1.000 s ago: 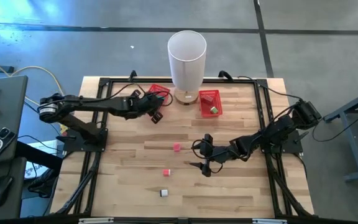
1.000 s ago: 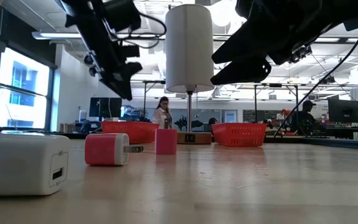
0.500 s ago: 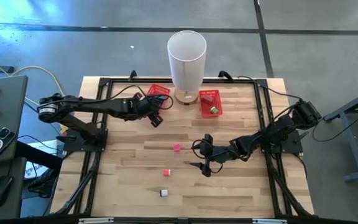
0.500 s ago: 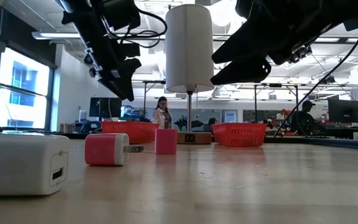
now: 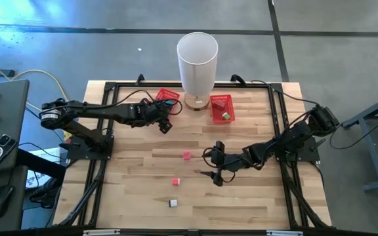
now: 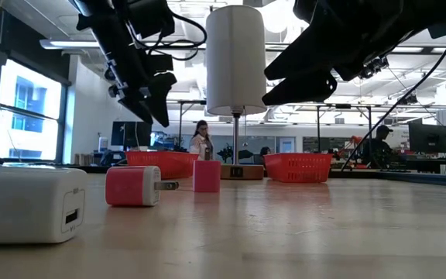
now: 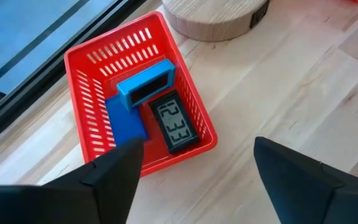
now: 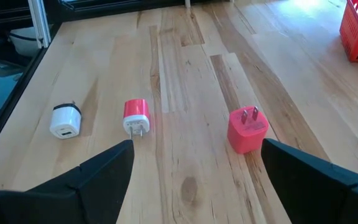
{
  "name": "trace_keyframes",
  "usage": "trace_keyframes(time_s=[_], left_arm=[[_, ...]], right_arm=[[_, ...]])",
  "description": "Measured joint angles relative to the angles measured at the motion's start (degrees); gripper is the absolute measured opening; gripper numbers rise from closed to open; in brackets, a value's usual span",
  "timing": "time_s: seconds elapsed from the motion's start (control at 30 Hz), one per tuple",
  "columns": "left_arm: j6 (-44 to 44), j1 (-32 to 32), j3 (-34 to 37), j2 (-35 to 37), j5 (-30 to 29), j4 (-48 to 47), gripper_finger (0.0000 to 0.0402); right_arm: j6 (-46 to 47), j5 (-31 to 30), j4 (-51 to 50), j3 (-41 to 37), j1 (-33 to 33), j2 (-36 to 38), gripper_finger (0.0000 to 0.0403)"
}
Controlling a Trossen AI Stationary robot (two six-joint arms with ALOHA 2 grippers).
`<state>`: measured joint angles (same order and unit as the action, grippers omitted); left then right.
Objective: Sort adapters and digital timers
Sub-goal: Put the red charger adapter into the right red bin
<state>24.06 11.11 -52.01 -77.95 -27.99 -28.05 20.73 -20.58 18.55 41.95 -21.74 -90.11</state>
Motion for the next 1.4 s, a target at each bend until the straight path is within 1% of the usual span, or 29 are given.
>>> trace_keyframes(time_s=[0.1,0.2,0.3,0.43,0.6,0.67,0.73,0.9,1.03,1.1,1.27,1.4], left_arm=[[0.4,-0.3,0.0,0.0,0.2,0.0,0.0309],[-3.2,-1.5,0.0,1.2,0.4,-0.1,0.0311],[-5.4,-3.5,0.0,4.1,0.4,0.1,0.0312],[-7.3,-7.7,0.0,8.7,0.7,-0.3,0.0312],[-7.3,-14.3,0.0,13.1,5.4,-1.9,0.0312],[-7.0,-16.8,0.0,13.8,7.0,-3.1,0.0312],[-6.0,-19.3,0.0,14.1,7.2,-4.9,0.0312],[-0.4,-24.3,0.0,14.1,7.3,-11.3,0.0312],[0.9,-29.2,1.0,14.1,7.1,-11.9,0.0312],[1.3,-32.0,2.6,14.1,7.1,-9.3,0.0312],[0.1,-38.5,11.1,14.1,6.8,4.0,0.0312],[0.0,-40.2,18.1,14.1,6.8,12.7,0.0312]], right_arm=[[0.0,0.0,0.0,0.0,0.0,0.0,0.0340],[0.0,0.0,0.0,0.0,0.0,0.0,0.0340],[0.0,0.0,-0.3,0.0,0.0,0.0,0.0340],[0.0,0.0,-0.9,0.0,0.0,0.0,0.0340],[0.0,0.0,-1.6,0.0,0.0,0.0,0.0340],[0.0,0.0,-1.6,0.0,0.0,0.0,0.0340],[0.0,0.0,-1.6,0.0,0.0,0.0,0.0340],[0.3,0.0,-1.5,0.0,0.0,0.0,0.0340],[0.4,0.0,-1.5,0.0,0.0,0.0,0.0340],[0.5,0.0,-1.5,0.0,0.0,0.0,0.0340],[0.5,0.0,-1.5,0.0,0.0,0.0,0.0340],[0.5,0.0,-1.3,0.0,0.0,0.0,0.0340]])
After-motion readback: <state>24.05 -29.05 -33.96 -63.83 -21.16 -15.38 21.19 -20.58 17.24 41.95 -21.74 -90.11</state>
